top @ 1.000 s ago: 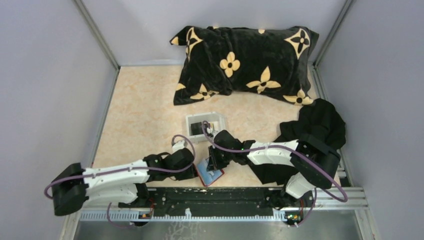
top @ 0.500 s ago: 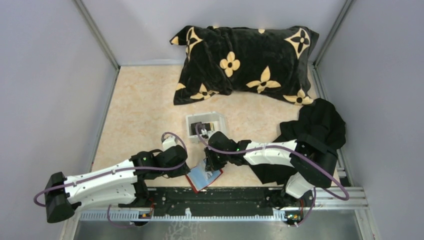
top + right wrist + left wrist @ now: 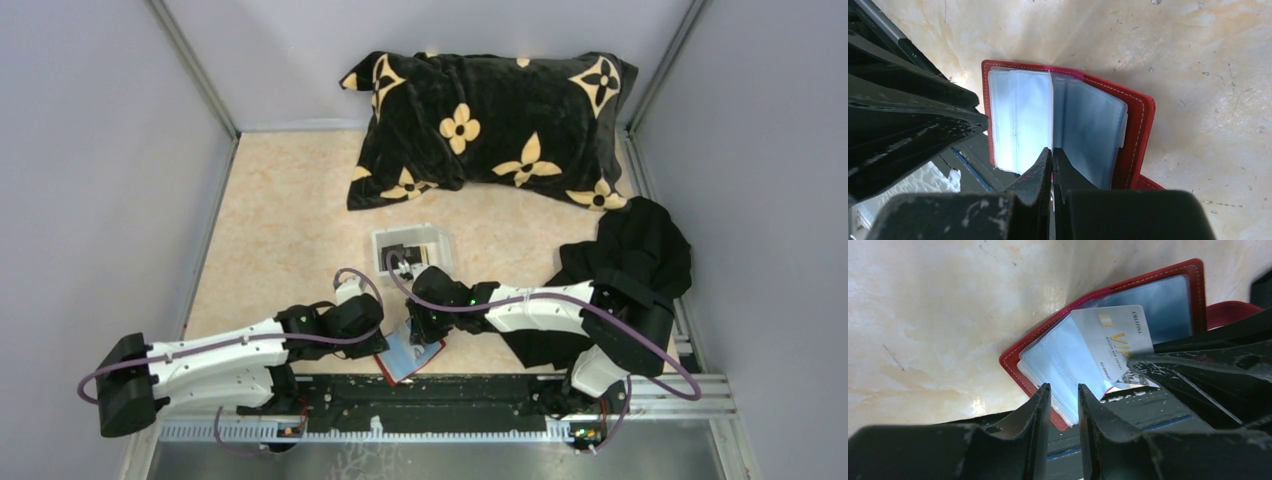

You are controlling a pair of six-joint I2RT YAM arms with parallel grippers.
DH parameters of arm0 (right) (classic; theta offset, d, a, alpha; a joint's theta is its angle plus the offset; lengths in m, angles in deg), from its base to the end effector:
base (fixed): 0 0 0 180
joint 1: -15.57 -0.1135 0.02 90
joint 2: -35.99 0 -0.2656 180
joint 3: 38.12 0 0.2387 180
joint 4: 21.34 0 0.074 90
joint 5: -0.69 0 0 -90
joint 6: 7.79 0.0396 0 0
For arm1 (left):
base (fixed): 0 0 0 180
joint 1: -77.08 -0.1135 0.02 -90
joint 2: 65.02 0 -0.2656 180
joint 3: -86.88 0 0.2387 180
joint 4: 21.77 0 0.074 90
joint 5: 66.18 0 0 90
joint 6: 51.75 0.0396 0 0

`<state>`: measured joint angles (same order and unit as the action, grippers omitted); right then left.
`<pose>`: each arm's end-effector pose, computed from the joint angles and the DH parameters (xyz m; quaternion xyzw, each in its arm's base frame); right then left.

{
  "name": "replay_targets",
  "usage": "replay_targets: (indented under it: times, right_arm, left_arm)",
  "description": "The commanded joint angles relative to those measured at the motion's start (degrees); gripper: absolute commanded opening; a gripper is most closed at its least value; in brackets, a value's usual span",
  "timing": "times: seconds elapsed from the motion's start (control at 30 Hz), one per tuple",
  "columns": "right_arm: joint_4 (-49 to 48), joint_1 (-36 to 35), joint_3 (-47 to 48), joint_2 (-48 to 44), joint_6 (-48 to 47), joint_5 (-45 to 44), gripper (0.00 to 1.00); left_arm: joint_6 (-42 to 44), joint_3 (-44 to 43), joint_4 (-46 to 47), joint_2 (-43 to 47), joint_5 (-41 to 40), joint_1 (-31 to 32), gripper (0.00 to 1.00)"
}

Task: Put the credit cards into the card holder
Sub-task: Open the card holder at the center of the board, then insert the credit card into the card holder.

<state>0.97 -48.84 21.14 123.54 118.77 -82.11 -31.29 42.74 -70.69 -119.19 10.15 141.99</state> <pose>0.1211 0.2644 0.1782 -0.2467 0.9069 0.2972 0.1685 0.0753 -0.1388 0.1909 -0.0705 0.9546 -0.2006 0.2086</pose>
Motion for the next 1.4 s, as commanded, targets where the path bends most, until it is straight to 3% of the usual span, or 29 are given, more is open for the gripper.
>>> replay_targets:
  times: [0.0, 0.47, 0.87, 1.37]
  right_arm:
    - [0.09, -0.56, 1.03, -0.54, -0.87, -0.57, 0.0]
    - [-0.82, -0.59, -0.12, -1.59, -0.83, 0.17, 0.0]
    - [-1.78, 2.12, -3.25, -8.97, -0.79, -1.74, 0.0]
    - [-3.46, 7.68, -6.62, -10.95, -1.91, 0.61, 0.0]
  left_arm:
    - [-1.17, 0.61, 4.96, -3.05, 0.96, 1.06, 0.33]
    - [-1.4, 0.21, 6.27, -13.57, 2.03, 3.22, 0.35]
    - [-3.68, 1.39, 4.59, -19.02, 2.64, 4.93, 0.32]
    - [-2.35, -3.09, 5.43, -28.23, -3.93, 3.41, 0.24]
